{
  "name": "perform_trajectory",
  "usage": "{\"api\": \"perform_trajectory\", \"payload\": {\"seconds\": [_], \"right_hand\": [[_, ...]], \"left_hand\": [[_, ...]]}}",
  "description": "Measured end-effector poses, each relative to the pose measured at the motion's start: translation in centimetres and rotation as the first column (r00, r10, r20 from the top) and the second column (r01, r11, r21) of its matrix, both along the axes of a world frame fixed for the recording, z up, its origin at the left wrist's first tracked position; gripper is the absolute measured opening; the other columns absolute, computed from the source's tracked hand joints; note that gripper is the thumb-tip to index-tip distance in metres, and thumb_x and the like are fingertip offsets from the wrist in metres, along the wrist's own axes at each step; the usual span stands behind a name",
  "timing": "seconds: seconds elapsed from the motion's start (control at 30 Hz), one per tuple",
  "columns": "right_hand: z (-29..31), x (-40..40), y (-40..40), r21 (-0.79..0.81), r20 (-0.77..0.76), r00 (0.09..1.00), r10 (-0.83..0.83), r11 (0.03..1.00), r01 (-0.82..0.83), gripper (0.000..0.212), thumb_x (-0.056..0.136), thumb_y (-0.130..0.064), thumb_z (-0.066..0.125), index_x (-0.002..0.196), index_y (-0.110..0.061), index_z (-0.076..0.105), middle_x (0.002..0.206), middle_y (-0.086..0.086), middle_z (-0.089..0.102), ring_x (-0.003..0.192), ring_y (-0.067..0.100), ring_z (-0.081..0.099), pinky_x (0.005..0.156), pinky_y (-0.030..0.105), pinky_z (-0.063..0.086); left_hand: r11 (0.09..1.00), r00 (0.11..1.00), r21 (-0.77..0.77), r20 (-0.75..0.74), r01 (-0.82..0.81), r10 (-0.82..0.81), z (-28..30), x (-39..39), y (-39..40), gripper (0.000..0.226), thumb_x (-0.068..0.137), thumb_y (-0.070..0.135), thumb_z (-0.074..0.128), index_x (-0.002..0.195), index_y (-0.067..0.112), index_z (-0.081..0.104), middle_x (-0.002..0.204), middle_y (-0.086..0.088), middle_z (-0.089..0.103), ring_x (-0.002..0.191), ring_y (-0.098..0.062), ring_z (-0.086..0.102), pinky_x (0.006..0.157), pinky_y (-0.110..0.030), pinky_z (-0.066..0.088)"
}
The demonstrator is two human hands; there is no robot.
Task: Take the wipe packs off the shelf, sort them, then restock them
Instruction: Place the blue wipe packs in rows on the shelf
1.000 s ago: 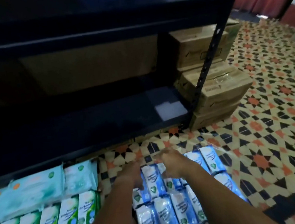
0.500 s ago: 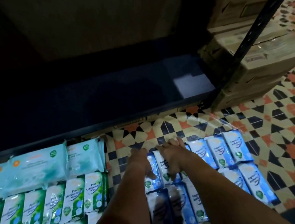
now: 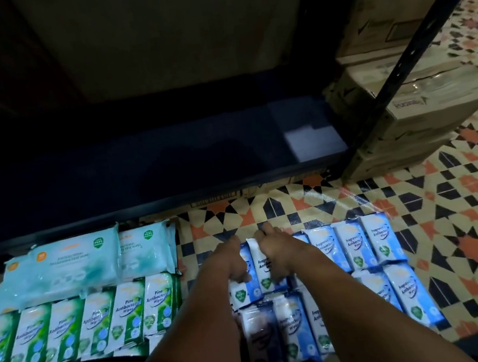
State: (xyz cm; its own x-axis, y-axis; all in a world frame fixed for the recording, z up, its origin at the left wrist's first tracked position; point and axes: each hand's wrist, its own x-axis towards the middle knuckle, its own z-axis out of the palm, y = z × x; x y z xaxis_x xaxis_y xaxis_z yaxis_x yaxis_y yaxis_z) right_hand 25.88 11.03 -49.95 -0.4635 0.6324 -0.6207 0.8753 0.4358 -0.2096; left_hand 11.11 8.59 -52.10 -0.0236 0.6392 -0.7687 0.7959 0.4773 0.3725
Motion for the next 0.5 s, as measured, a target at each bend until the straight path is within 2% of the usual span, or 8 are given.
{"api": "perform_trajectory", "payload": {"seconds": [0.07, 0.13, 0.23, 0.3, 0.4, 0.47, 0.5], "right_hand": [[0.8, 0.3, -0.1, -0.030, -0.030, 0.999, -0.044, 0.999, 0.043, 0.080, 0.079, -0.005, 0.080, 0.142, -0.002, 0.032, 0.145, 0.017, 0.024, 0.132, 0.036, 0.035, 0.106, 0.041, 0.044], [1.3, 0.5, 0.0, -0.046, -0.058, 0.995, -0.084, 0.996, 0.081, 0.071, 0.089, -0.005, 0.068, 0.147, -0.003, 0.027, 0.152, 0.016, 0.017, 0.138, 0.037, 0.030, 0.108, 0.041, 0.039], [2.7, 1.0, -0.1, -0.079, -0.103, 0.982, -0.156, 0.986, 0.148, 0.072, 0.098, -0.007, 0.056, 0.157, -0.010, 0.015, 0.162, 0.012, 0.007, 0.150, 0.035, 0.016, 0.117, 0.041, 0.031], [4.6, 1.3, -0.2, -0.102, -0.154, 0.966, -0.209, 0.976, 0.195, 0.072, 0.100, -0.007, 0.053, 0.159, -0.013, 0.012, 0.163, 0.012, 0.009, 0.152, 0.033, 0.012, 0.119, 0.042, 0.028], [8.7, 1.9, -0.1, -0.097, -0.248, 0.930, -0.269, 0.963, 0.253, 0.069, 0.095, -0.009, 0.057, 0.155, -0.021, 0.027, 0.154, 0.010, 0.029, 0.143, 0.030, 0.031, 0.114, 0.040, 0.036], [11.9, 2.4, 0.0, -0.087, -0.350, 0.879, -0.322, 0.946, 0.312, 0.059, 0.090, -0.009, 0.065, 0.142, -0.027, 0.044, 0.138, 0.006, 0.044, 0.126, 0.025, 0.048, 0.105, 0.036, 0.044], [13.7, 2.7, 0.0, -0.092, -0.410, 0.843, -0.347, 0.936, 0.340, 0.055, 0.087, -0.008, 0.069, 0.134, -0.029, 0.050, 0.129, 0.003, 0.049, 0.117, 0.021, 0.053, 0.100, 0.036, 0.048]], "left_hand": [[0.999, 1.000, 0.036, 0.027, -0.003, 0.002, 0.5, -0.2, -0.2, 0.097, 0.081, 0.012, 0.081, 0.158, 0.020, 0.024, 0.150, -0.014, 0.043, 0.128, -0.031, 0.054, 0.103, -0.040, 0.050], [0.997, 0.998, 0.078, 0.062, 0.010, -0.014, 1.4, -0.2, -0.4, 0.086, 0.083, 0.009, 0.077, 0.155, 0.023, 0.032, 0.148, -0.015, 0.043, 0.121, -0.032, 0.057, 0.099, -0.039, 0.053], [0.988, 0.989, 0.150, 0.141, 0.020, -0.042, 3.3, -0.4, -0.4, 0.076, 0.084, 0.003, 0.068, 0.150, 0.029, 0.040, 0.141, -0.015, 0.049, 0.106, -0.028, 0.061, 0.082, -0.033, 0.054], [0.982, 0.984, 0.190, 0.170, 0.016, -0.049, 5.3, -0.7, -0.3, 0.076, 0.085, 0.000, 0.064, 0.151, 0.030, 0.040, 0.138, -0.014, 0.052, 0.105, -0.026, 0.059, 0.083, -0.030, 0.051], [0.960, 0.982, 0.277, 0.165, 0.040, -0.089, 9.3, -1.0, -0.4, 0.075, 0.088, 0.003, 0.065, 0.152, 0.031, 0.038, 0.140, -0.014, 0.045, 0.110, -0.026, 0.059, 0.086, -0.028, 0.049], [0.929, 0.980, 0.369, 0.175, 0.019, -0.089, 12.8, -1.5, -0.4, 0.073, 0.090, 0.007, 0.069, 0.152, 0.032, 0.038, 0.140, -0.011, 0.037, 0.113, -0.027, 0.056, 0.090, -0.029, 0.050], [0.908, 0.975, 0.418, 0.206, -0.015, -0.079, 14.3, -1.8, -0.4, 0.072, 0.090, 0.008, 0.071, 0.150, 0.032, 0.040, 0.137, -0.009, 0.039, 0.110, -0.024, 0.057, 0.086, -0.027, 0.051]]}}
